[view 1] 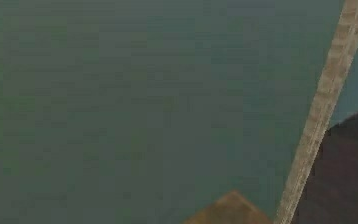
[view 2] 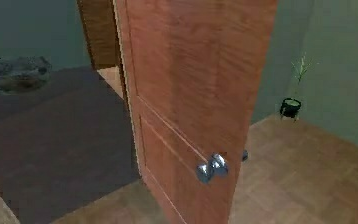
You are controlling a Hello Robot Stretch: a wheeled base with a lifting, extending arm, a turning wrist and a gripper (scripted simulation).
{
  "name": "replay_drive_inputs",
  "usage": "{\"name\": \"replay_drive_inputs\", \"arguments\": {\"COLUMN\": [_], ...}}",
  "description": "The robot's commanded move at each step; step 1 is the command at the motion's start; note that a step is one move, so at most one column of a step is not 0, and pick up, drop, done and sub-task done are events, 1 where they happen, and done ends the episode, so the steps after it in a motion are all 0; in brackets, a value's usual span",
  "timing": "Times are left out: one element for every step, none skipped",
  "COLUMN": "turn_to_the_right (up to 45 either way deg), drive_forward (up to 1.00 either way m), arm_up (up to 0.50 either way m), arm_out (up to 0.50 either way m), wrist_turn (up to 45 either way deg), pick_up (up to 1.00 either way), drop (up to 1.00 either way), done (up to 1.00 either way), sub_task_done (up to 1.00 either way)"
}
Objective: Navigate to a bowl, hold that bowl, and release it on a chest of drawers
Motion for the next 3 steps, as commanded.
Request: {"name": "replay_drive_inputs", "arguments": {"turn_to_the_right": [-33.0,0.0,45.0], "drive_forward": [0.00,0.15,0.00], "arm_up": [0.00,0.00,0.00], "arm_out": [0.00,0.00,0.00], "wrist_turn": [0.0,0.0,0.0], "pick_up": [0.00,0.00,0.00], "drop": [0.00,0.00,0.00], "done": [0.00,0.00,0.00], "sub_task_done": [0.00,0.00,0.00]}}
